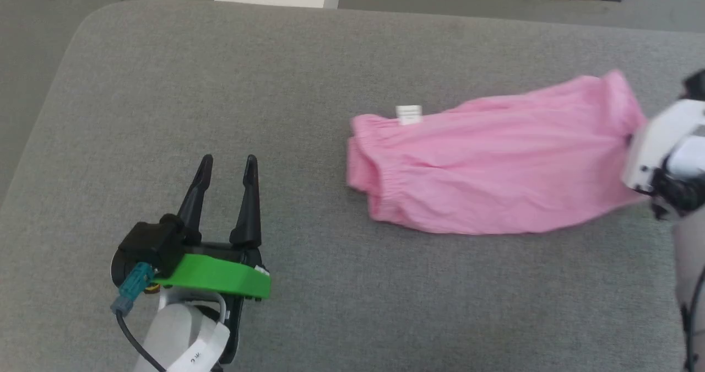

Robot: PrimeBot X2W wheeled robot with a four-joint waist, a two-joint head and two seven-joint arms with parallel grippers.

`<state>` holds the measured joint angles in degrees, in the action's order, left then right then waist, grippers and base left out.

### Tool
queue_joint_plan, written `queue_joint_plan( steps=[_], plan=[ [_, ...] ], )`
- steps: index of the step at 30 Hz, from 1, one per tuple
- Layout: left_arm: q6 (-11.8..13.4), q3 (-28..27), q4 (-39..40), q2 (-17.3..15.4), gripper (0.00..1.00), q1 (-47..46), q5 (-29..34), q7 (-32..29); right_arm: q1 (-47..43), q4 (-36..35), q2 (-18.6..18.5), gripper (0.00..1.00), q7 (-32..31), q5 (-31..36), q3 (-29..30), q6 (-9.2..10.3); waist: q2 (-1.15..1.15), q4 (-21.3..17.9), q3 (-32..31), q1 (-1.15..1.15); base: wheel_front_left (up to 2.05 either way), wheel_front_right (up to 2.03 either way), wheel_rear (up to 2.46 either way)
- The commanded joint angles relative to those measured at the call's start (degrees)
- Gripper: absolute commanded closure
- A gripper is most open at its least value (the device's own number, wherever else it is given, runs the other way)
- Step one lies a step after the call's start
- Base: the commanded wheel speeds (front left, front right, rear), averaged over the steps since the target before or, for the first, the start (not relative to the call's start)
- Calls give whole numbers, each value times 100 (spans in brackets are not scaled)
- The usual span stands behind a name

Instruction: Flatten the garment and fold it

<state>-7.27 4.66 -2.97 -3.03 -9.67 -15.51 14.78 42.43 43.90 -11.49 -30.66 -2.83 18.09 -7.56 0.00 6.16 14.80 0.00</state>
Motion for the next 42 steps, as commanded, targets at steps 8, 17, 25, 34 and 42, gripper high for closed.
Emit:
queue_joint_plan(
  steps=[8,17,25,34,42],
  plan=[
    [-22,59,-47,15,0,163,125,22,-757,-1087,-11,100,-68,749,369,8,0,-99,-183,0,0,0,0],
    [-22,139,-89,15,0,231,153,22,-1276,-2782,292,100,-387,706,-795,8,0,-51,-312,0,0,0,0],
    [-22,231,-103,14,0,169,132,22,-1324,-3753,379,100,-756,471,-2494,8,0,113,-271,0,0,0,0],
    [-22,284,-94,15,0,39,41,22,-1305,-3199,574,100,-1006,126,-4040,8,0,377,-109,0,0,0,0],
    [-22,263,-71,15,0,-50,2,22,-1053,-2295,715,100,-856,-113,-4486,8,0,453,66,0,0,0,0]
  ],
)
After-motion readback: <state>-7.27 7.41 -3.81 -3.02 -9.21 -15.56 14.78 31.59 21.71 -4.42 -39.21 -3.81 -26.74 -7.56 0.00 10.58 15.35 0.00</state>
